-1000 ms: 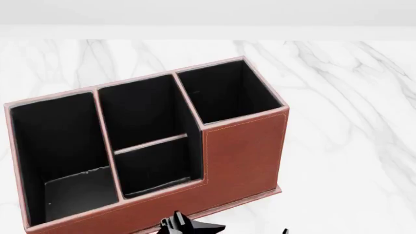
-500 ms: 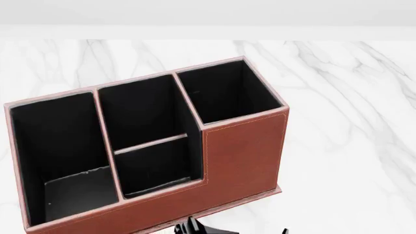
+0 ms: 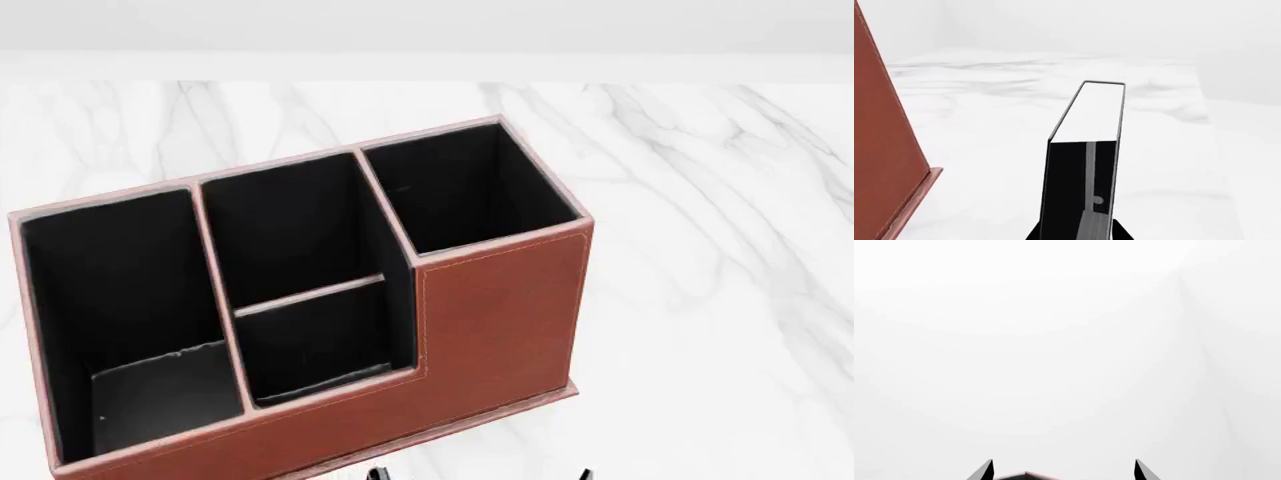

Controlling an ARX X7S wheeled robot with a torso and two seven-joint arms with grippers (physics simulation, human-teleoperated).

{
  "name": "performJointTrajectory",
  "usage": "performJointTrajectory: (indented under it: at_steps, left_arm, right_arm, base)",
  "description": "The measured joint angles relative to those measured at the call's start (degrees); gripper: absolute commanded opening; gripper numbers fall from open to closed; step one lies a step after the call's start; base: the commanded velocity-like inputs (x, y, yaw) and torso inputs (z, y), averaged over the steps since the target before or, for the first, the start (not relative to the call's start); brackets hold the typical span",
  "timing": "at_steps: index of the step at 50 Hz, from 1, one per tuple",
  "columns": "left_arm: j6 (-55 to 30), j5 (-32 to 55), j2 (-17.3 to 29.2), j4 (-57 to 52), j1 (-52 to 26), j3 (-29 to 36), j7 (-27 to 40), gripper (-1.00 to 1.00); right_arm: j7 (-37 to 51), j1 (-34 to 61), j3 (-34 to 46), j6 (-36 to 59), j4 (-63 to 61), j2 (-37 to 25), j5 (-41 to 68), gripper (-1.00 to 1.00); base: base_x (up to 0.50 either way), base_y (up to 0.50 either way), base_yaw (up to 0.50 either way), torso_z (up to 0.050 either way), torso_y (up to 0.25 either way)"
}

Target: Pick up the book and place it in the back compartment of the caddy.

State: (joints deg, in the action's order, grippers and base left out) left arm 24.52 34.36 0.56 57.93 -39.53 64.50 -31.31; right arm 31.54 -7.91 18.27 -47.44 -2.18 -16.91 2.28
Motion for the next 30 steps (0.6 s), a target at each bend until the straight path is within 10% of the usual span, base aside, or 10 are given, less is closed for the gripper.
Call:
performJointTrajectory:
  at_steps: [30]
  left_arm:
    - [-6.53,2.13,11.7,-17.16,-1.07,5.5,9.96,-1.0]
  right_arm:
    - [0.59,0.17,0.08,0.04,-0.01,-0.33,0.14,1.0]
  base:
    - [0.0,0.0,0.0,0.0,0.001]
